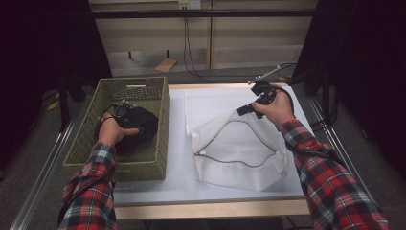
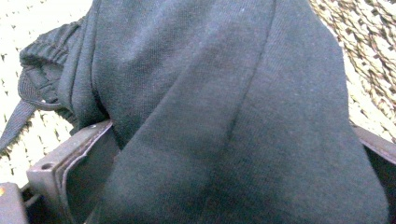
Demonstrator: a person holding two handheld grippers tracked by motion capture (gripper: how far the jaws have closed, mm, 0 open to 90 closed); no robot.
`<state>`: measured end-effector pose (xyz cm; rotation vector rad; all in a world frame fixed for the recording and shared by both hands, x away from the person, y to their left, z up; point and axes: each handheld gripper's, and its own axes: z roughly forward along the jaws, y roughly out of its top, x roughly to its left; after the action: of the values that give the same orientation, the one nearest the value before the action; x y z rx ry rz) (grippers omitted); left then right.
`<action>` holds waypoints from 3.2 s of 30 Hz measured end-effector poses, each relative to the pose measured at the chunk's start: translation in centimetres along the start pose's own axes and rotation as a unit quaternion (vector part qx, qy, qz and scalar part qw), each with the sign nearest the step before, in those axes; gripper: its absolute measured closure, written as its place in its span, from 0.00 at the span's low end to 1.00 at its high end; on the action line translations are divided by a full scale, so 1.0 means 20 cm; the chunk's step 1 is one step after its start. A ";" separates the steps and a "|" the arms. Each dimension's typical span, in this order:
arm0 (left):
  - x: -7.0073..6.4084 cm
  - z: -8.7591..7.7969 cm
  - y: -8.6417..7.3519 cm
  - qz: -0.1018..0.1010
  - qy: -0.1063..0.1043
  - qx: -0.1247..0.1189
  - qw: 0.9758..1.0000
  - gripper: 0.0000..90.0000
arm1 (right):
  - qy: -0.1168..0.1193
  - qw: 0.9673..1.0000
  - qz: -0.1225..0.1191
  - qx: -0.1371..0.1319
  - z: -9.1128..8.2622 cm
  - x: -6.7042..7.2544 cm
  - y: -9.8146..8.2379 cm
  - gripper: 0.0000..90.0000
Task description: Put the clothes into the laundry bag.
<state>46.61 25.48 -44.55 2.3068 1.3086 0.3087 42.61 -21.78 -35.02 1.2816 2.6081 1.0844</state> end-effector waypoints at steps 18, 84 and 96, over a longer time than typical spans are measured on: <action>-0.04 0.03 -0.01 0.054 0.030 0.022 0.998 0.06 | -0.005 1.000 0.003 -0.002 0.01 0.01 0.00 1.00; -0.02 -0.50 0.17 -0.178 -0.081 0.020 0.980 0.83 | 0.003 1.000 0.004 -0.008 -0.02 -0.01 0.01 1.00; -0.07 -0.59 0.23 -0.168 -0.108 0.013 0.980 0.83 | 0.004 1.000 0.002 -0.008 -0.02 -0.01 0.01 1.00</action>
<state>44.49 25.70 -32.01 2.0246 1.5598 -0.0709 42.79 -21.93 -34.63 1.2814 2.5985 1.1101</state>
